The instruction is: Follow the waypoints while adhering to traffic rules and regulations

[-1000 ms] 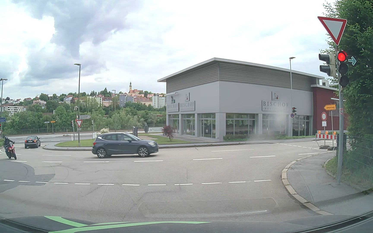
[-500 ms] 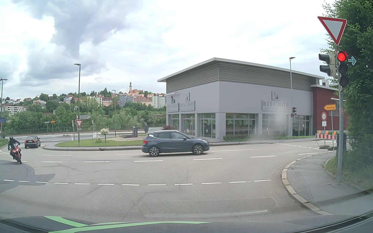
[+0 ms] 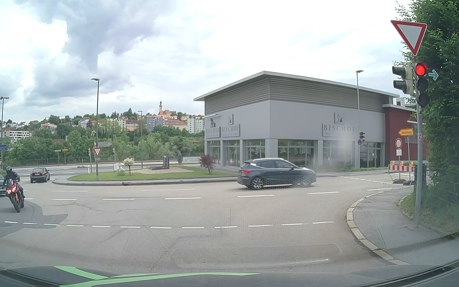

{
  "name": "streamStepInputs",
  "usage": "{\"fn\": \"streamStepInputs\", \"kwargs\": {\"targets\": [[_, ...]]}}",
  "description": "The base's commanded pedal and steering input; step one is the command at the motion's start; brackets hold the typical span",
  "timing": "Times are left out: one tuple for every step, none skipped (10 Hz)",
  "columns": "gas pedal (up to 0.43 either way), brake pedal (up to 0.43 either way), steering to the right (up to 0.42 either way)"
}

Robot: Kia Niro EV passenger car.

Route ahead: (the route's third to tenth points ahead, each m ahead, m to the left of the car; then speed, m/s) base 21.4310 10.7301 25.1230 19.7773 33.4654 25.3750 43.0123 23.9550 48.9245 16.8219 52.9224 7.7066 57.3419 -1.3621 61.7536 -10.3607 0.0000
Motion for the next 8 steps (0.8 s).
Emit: {"fn": "streamStepInputs", "kwargs": {"targets": [[0.000, 0.366, 0.000], [0.000, 0.366, 0.000], [0.000, 0.366, 0.000], [0.000, 0.366, 0.000], [0.000, 0.366, 0.000], [0.000, 0.366, 0.000], [0.000, 0.366, 0.000], [0.000, 0.366, 0.000]]}}
